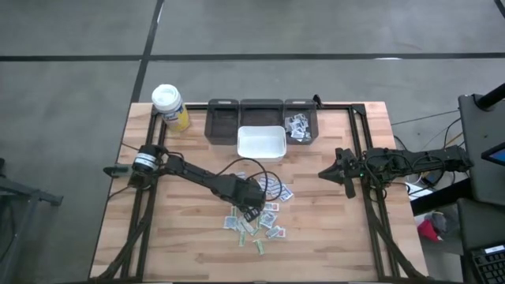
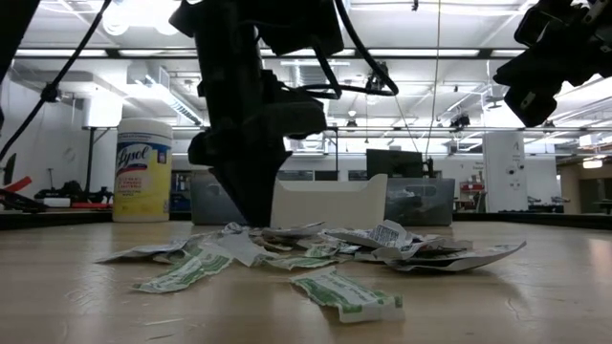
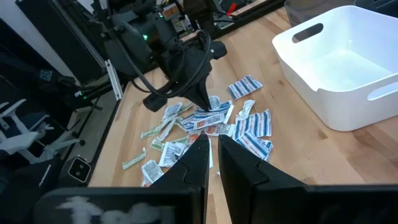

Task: Pick & Place First Aid Supplies
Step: Put the blue alcohol pad into the right black bin

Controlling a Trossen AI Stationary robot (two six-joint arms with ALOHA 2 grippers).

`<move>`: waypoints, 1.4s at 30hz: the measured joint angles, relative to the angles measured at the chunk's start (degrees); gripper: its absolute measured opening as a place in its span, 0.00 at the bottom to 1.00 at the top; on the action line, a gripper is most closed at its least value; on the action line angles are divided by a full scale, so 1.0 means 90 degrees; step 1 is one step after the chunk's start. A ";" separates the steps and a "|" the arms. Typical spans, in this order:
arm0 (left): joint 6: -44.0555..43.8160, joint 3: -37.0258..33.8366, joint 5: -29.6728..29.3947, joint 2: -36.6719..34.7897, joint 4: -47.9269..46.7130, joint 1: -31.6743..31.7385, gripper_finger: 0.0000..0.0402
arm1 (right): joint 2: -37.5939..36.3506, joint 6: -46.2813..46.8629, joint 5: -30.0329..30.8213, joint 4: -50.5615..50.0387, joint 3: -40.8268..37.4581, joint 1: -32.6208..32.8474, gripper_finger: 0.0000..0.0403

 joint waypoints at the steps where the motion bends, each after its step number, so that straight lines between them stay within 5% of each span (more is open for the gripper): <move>1: 0.0009 0.0011 0.0002 -0.0005 -0.0025 0.0000 0.01 | 0.0002 0.0000 -0.0002 -0.0002 0.0000 0.0000 0.08; 18: 0.1340 0.1315 0.0123 -0.0027 -0.0535 -0.0002 0.00 | 0.0000 0.0000 -0.0002 0.0003 0.0000 0.0002 0.08; 27: 0.3799 0.2004 0.1380 -0.0041 0.1683 0.0074 0.00 | 0.0023 -0.0005 -0.0256 0.0116 0.0000 0.0002 0.08; 36: 0.4038 0.1989 0.2168 -0.0041 0.3234 0.0459 0.00 | 0.0545 -0.0024 -0.1072 0.0587 0.0000 0.0019 0.09; 42: 0.4046 0.1991 0.2245 -0.0041 0.3791 0.0638 0.00 | 0.1005 -0.0024 -0.1358 0.0779 0.0000 0.0017 0.19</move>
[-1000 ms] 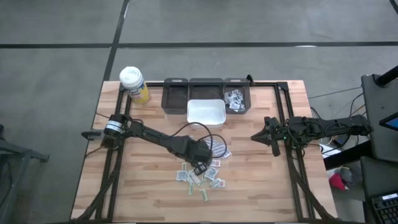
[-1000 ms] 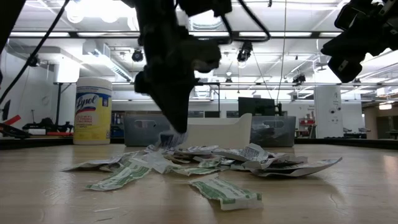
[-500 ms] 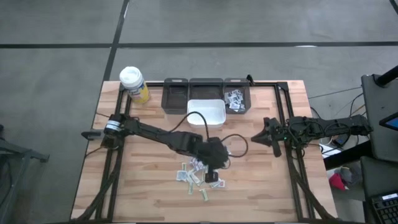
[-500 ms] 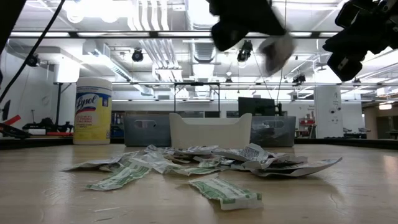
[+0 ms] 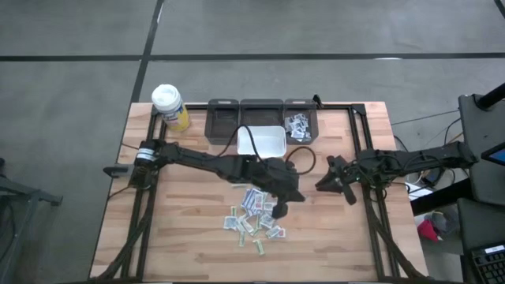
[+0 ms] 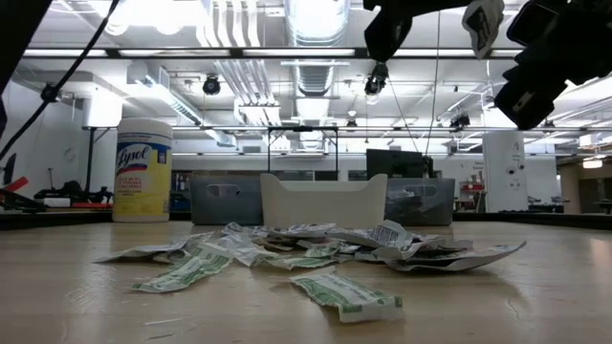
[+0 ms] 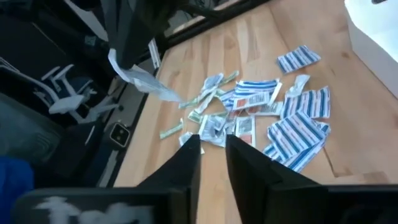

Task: Pick & Place First Aid Supplies
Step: Put the blue alcohol pad into the right black bin

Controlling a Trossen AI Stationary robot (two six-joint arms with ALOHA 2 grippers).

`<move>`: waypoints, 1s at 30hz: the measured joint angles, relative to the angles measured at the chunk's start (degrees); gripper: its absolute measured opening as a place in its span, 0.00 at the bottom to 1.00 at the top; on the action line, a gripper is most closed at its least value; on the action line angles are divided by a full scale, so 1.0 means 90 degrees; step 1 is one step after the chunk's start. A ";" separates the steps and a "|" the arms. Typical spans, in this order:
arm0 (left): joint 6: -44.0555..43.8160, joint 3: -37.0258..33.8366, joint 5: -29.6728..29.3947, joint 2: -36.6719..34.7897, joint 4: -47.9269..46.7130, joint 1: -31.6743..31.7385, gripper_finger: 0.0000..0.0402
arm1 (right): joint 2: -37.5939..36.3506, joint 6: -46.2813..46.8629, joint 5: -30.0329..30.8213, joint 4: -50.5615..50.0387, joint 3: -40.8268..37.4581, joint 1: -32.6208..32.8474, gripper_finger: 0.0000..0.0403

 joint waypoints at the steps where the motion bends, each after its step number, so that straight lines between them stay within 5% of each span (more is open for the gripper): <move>1: -0.0012 0.0000 0.0000 0.0000 0.0002 0.0016 0.00 | 0.0029 0.0000 0.0001 0.0012 0.0000 0.0000 0.22; 13: -0.0042 -0.0005 -0.0019 0.0000 0.0508 0.0081 0.00 | 0.0088 -0.0165 0.0005 0.0841 0.0000 0.0000 0.48; 30: -0.0078 -0.0007 -0.0075 0.0020 0.1193 0.0302 0.00 | 0.0088 -0.0165 0.0168 0.1147 0.0000 -0.0003 0.52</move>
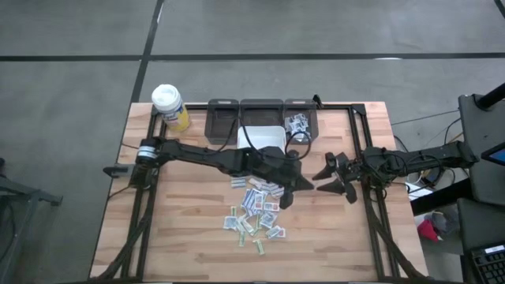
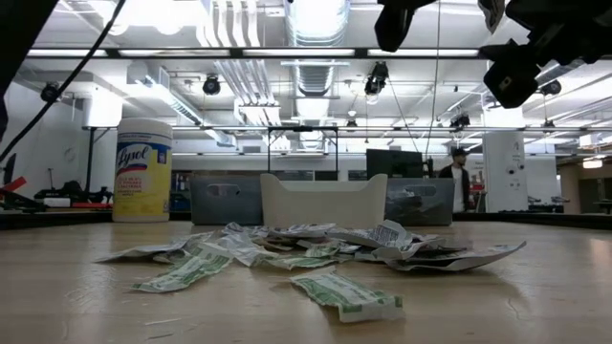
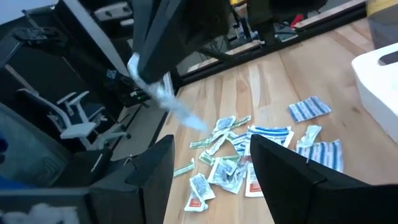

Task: Pick & Place First Aid Supplies
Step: Put the blue alcohol pad into the right black bin

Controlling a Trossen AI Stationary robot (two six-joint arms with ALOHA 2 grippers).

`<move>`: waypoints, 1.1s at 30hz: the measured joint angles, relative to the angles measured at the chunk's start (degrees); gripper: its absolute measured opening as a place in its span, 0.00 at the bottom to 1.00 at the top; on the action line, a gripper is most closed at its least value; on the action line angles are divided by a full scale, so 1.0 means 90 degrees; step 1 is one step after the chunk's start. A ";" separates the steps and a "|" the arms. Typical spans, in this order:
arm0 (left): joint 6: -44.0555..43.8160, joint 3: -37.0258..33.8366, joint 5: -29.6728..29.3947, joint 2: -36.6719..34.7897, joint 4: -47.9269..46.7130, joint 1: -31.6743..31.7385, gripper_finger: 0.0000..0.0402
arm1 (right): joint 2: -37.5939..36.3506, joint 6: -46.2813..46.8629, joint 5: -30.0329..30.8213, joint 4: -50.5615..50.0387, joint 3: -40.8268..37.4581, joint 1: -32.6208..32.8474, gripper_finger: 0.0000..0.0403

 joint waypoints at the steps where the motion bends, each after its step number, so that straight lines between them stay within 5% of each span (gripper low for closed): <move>1: -0.0010 0.0000 0.0013 0.0018 0.0004 -0.0002 0.00 | 0.0000 0.0000 0.0012 0.0005 0.0000 0.0000 0.52; 19: -0.0475 0.0000 0.0468 0.0201 0.0348 0.0005 0.00 | -0.0019 0.0051 -0.0001 0.0447 0.0000 0.0002 0.52; 33: -0.0809 -0.0002 0.0962 0.0198 -0.0135 0.0091 0.00 | -0.0010 0.0066 -0.0831 0.0444 0.0000 0.0002 0.51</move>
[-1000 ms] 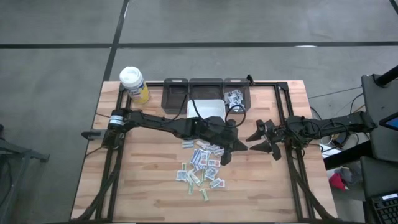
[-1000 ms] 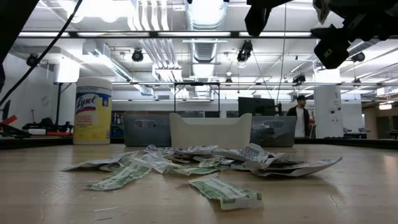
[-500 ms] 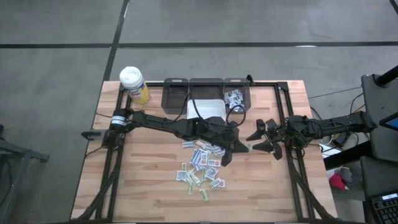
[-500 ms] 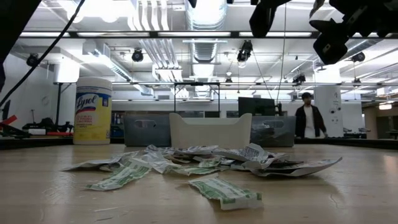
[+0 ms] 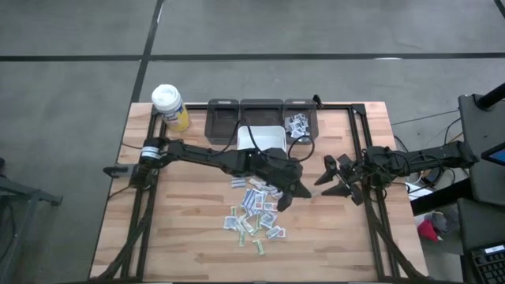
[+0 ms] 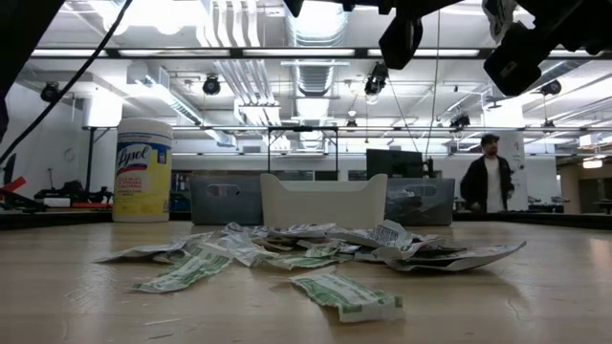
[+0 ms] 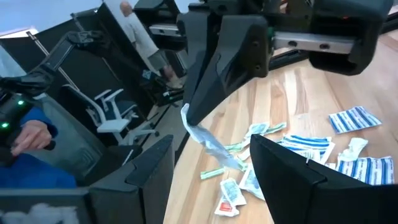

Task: Pick & Place First Aid Supplies
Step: Put the blue alcohol pad into the right black bin

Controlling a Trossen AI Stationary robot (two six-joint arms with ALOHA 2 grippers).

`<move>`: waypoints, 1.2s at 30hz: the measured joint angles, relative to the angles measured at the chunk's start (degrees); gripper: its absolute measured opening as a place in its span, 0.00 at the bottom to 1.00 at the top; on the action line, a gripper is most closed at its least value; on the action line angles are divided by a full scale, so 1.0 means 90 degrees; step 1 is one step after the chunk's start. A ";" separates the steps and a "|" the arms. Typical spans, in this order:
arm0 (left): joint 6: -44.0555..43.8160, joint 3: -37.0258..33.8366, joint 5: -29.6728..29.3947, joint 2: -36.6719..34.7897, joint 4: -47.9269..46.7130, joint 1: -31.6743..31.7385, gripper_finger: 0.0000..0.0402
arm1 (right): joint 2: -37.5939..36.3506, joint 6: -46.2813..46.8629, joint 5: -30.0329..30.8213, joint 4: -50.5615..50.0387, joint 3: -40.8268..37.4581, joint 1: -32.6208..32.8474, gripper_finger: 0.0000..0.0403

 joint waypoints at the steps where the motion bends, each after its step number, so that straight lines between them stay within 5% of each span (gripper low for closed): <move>1: 0.0000 0.0000 -0.0001 -0.0001 0.0015 0.0018 0.00 | 0.0000 -0.0008 0.0000 0.0000 0.0000 0.0000 0.51; 30: -0.0158 0.0000 -0.0008 0.0085 0.0943 0.0152 0.00 | 0.0199 -0.0245 0.0022 0.0515 0.0000 -0.0002 0.51; 36: -0.0153 0.0000 -0.0081 0.0085 0.0923 0.0152 0.00 | 0.0508 -0.0022 0.0019 0.0592 0.0000 -0.0002 0.45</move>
